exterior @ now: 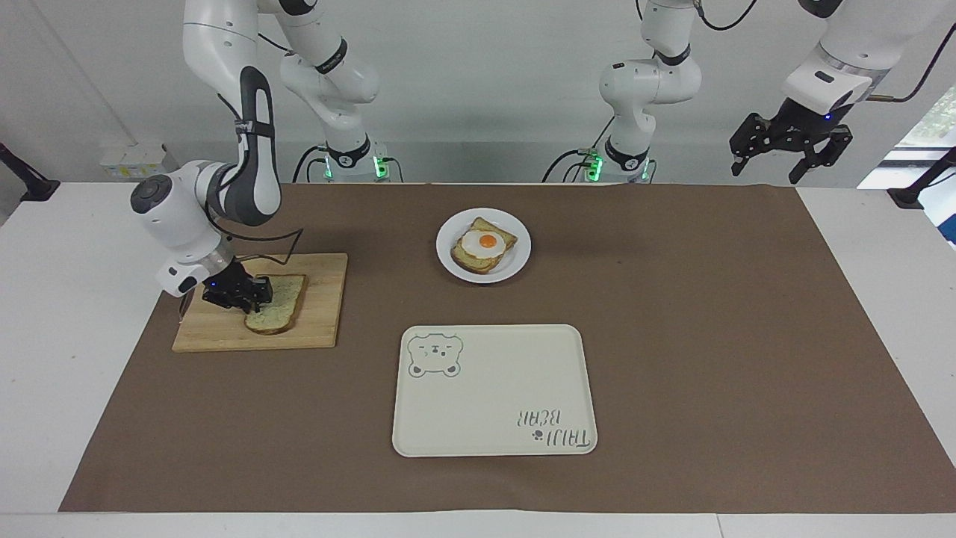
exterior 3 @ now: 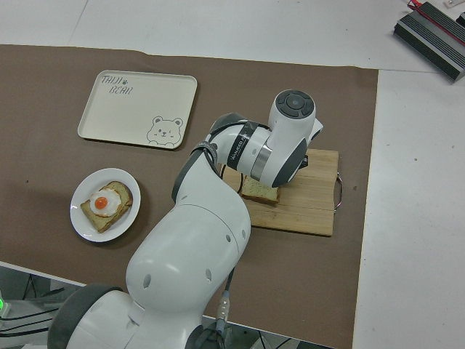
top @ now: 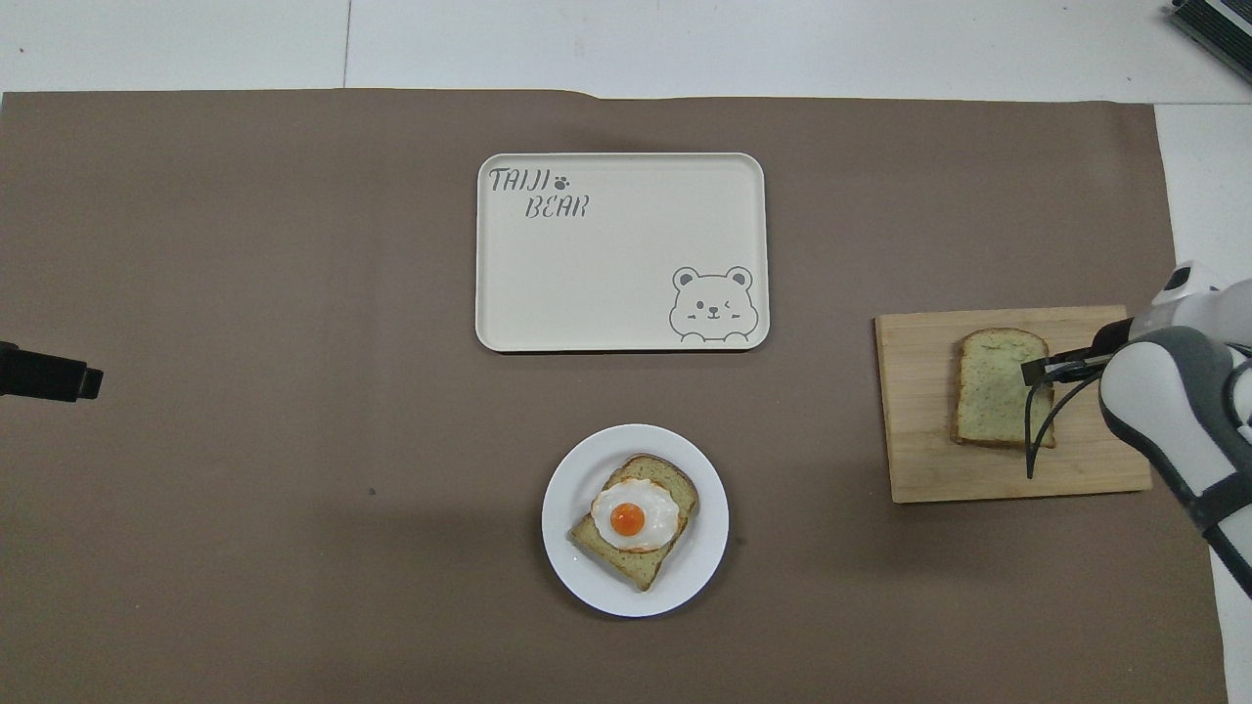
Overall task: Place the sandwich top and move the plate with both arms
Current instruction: 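Reach the right gripper to the bread slice and grasp it, then carry the bread slice with the right gripper onto the egg toast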
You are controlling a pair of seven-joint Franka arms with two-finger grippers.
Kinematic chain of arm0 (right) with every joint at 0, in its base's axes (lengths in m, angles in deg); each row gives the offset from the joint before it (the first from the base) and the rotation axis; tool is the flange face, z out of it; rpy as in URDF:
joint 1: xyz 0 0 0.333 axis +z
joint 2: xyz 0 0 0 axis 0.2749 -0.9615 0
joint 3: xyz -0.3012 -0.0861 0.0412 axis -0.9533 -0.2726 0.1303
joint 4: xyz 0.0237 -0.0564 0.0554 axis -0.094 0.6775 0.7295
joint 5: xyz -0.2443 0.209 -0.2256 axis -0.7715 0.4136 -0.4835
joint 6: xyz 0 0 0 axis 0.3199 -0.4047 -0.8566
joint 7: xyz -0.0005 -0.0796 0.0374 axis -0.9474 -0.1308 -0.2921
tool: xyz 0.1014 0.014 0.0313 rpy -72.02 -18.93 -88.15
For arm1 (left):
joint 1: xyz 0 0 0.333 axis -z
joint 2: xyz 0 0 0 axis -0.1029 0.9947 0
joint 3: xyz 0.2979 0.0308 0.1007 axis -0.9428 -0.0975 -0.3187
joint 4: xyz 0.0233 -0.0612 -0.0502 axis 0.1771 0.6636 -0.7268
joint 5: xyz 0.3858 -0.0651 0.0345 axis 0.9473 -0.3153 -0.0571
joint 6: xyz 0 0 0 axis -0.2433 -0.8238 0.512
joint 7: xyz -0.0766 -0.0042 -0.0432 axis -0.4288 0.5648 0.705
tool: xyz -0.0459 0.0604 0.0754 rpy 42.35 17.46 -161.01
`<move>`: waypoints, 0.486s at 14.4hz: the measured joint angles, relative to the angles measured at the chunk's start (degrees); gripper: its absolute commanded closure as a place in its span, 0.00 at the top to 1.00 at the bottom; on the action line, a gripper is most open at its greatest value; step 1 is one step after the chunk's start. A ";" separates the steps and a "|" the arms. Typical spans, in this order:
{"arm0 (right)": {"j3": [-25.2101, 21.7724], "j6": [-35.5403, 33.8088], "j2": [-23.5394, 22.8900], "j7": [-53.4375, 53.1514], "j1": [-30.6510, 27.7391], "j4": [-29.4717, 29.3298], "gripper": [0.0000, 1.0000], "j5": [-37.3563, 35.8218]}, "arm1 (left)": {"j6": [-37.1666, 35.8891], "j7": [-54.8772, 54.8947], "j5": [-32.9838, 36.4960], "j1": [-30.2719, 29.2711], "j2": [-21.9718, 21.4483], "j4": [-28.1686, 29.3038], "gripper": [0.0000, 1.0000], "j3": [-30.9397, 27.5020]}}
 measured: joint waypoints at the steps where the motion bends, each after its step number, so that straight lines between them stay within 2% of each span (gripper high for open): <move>1: -0.09 -3.38 1.09 0.00 -0.31 -0.89 0.00 1.06 | 0.00 0.00 0.00 0.00 0.00 0.00 1.00 0.00; 3: -0.29 -9.06 3.06 1.02 -1.41 -1.49 0.00 5.44 | 0.00 0.00 -0.01 0.00 0.00 0.00 1.00 0.00; 7: -0.48 -12.00 3.68 5.86 -2.18 -1.48 0.00 12.97 | 0.00 0.00 -0.01 0.00 0.00 0.00 1.00 0.00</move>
